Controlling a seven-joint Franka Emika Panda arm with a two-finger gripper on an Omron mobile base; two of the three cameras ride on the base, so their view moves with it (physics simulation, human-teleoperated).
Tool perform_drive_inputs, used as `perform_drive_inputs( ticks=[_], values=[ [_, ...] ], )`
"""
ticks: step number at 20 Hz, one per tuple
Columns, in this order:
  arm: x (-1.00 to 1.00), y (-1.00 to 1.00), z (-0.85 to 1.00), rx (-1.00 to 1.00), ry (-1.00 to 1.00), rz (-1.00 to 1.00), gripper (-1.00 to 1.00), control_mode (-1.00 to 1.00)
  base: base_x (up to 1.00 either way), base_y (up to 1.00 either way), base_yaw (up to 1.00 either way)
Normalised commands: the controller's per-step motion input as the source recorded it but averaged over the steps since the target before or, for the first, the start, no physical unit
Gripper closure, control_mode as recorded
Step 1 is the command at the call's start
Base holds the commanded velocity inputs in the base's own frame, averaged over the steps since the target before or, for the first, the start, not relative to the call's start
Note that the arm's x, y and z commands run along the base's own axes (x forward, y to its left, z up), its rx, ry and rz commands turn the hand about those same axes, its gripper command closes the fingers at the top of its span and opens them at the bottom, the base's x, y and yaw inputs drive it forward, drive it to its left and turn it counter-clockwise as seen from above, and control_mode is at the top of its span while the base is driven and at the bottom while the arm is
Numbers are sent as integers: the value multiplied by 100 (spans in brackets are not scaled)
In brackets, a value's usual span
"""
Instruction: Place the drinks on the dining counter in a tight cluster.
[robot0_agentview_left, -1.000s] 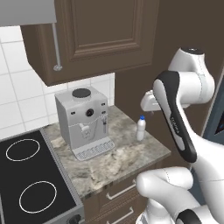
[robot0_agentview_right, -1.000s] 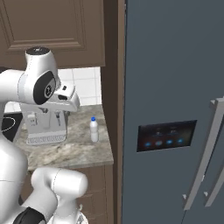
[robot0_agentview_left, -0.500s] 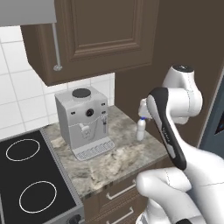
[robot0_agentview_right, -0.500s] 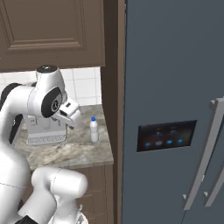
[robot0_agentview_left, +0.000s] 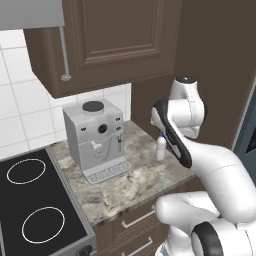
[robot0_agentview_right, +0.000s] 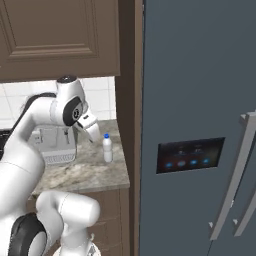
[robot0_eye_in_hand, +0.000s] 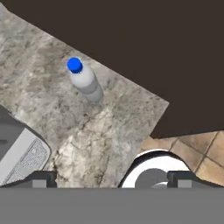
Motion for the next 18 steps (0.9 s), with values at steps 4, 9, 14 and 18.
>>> perform_drive_inputs(
  ticks=[4, 9, 14, 18],
  values=[
    [93, -1, -24, 0, 0, -11, -100, -100, 0, 0, 0],
    [48, 0, -46, 0, 0, -6, -100, -100, 0, 0, 0],
    [18, 0, -65, 0, 0, -3, -100, -100, 0, 0, 0],
    [25, 0, -44, 0, 0, -1, -100, -100, 0, 0, 0]
  ],
)
